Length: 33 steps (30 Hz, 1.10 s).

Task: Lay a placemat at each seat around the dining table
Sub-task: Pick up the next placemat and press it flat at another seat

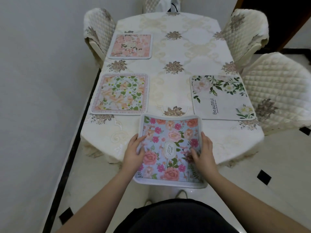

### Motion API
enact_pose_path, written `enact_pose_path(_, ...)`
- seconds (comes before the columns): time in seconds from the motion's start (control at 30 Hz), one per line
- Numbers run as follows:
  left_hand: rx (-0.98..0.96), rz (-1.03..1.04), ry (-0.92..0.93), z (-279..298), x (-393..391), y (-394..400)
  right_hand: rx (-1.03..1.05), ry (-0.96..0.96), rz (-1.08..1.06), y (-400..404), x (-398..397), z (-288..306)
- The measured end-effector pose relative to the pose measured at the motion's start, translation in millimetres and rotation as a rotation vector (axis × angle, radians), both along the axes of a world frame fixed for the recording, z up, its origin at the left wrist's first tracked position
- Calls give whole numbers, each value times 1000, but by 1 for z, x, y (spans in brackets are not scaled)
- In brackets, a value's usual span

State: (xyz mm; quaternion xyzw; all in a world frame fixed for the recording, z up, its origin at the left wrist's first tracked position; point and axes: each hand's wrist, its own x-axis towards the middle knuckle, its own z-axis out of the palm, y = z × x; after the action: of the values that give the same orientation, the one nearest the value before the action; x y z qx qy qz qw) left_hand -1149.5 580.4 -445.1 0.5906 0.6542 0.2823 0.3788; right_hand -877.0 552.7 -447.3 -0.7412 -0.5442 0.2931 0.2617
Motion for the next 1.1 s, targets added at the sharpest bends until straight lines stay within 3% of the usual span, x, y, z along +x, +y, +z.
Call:
enact_pose_path(0.1, 13, -46, -159, 12, -8, 0, 30, 110, -51, 1, -1, 20)
enact_pose_path(0.2, -85, -58, -322, 16, -13, 0, -113, 273, -142, -2, 4, 28)
enact_pose_path(0.3, -219, -98, -435, 23, -11, 3, -185, 270, -73, -11, 5, 33)
enact_pose_path(0.47, -303, -169, -257, 29, -8, 9, -244, 169, -49, -17, -9, 38)
enact_pose_path(0.63, -235, -240, -142, 36, -14, 16, -151, 260, -215, -26, -1, 46)
enact_pose_path(1.1, -8, -538, -69, 102, 86, 4, 90, 421, -507, -137, 63, 92)
